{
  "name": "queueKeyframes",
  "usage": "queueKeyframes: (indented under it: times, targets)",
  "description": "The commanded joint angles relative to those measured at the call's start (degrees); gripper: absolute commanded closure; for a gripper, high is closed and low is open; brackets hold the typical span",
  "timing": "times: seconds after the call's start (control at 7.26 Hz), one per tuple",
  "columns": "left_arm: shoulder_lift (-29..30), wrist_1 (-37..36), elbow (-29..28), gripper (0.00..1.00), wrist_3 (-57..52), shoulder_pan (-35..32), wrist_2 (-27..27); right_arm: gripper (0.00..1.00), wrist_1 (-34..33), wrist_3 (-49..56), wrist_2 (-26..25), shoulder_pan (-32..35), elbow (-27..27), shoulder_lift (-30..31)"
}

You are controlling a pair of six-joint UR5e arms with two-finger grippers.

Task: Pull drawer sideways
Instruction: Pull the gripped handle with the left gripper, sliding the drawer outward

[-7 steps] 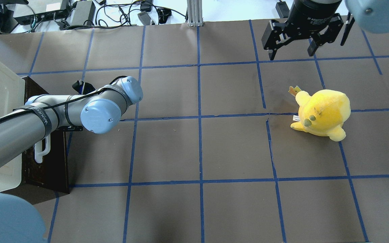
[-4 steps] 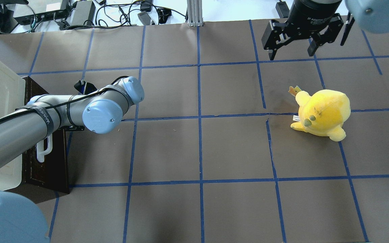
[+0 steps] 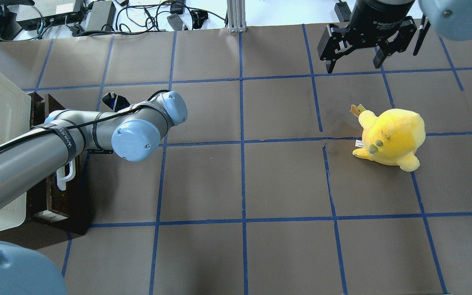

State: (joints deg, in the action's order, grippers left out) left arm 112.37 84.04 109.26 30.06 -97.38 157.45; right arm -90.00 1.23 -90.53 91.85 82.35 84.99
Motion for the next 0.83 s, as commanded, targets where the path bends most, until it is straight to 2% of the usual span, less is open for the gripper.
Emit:
queueKeyframes:
  times: [0.0, 0.69]
  targets:
    - [0.1, 0.1, -0.5, 0.77, 0.0, -1.4, -1.5, 0.00, 0.0, 0.0, 0.0, 0.0, 0.0, 0.0]
    - [0.4, -0.3, -1.6, 0.77, 0.0, -4.1, -3.8, 0.00, 0.0, 0.0, 0.0, 0.0, 0.0, 0.0]
